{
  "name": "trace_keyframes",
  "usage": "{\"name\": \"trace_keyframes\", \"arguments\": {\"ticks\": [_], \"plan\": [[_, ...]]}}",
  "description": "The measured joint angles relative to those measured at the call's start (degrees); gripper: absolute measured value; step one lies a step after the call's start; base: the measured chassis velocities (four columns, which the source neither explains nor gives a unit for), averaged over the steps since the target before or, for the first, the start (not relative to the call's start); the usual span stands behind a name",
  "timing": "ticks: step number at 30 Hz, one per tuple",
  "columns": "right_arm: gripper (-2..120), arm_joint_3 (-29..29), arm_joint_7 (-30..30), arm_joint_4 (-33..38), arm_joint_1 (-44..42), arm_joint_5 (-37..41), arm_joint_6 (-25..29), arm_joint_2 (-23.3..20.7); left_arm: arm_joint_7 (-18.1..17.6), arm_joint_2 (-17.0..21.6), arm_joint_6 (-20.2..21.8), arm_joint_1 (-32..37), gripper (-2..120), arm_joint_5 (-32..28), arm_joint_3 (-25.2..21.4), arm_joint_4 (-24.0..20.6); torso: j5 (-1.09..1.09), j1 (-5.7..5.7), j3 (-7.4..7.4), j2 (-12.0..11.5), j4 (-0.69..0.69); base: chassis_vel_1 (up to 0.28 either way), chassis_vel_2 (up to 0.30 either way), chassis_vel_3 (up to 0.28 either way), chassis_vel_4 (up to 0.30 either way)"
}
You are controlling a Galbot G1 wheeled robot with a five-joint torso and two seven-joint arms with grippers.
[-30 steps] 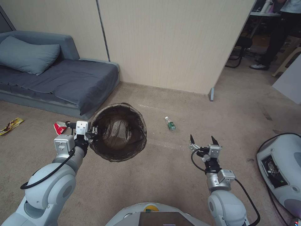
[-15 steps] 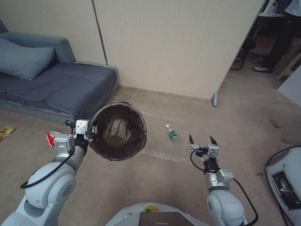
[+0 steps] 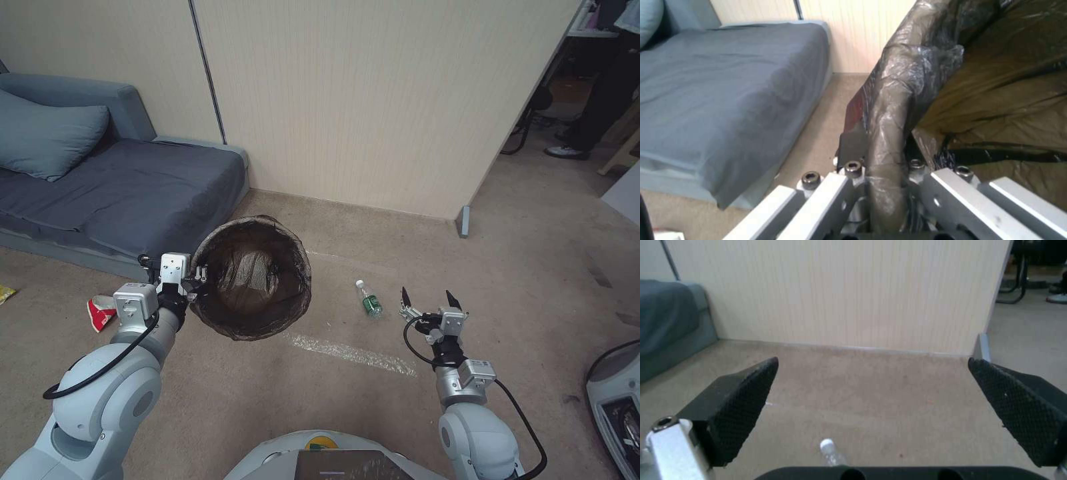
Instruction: Pick up the trash bin, then pick up the garbage from the floor and place it into the trash bin.
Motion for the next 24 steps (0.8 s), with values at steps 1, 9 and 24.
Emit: {"name": "trace_keyframes", "arguments": {"ticks": [1,9,24], "plan": [[100,0.0,0.0,0.0,0.0,0.0,0.0,0.0,0.0,0.0,0.0,0.0,0,0.0,0.0,0.0,0.0,0.0,0.0,0.0,0.01,-0.117,0.134,0.126,-0.1],[100,0.1,0.0,-0.2,0.0,-0.1,0.0,0.1,0.0,0.0,0.0,0.0,0,0.3,0.0,0.0,0.0,0.0,0.0,0.0,0.0,-0.137,0.141,0.136,-0.153],[100,-0.5,0.3,-0.5,0.0,-0.8,1.2,0.0,0.5,-0.1,0.0,0.0,0,1.0,0.0,0.0,0.01,0.01,0.01,0.0,0.0,-0.165,0.164,0.173,-0.172]]}}
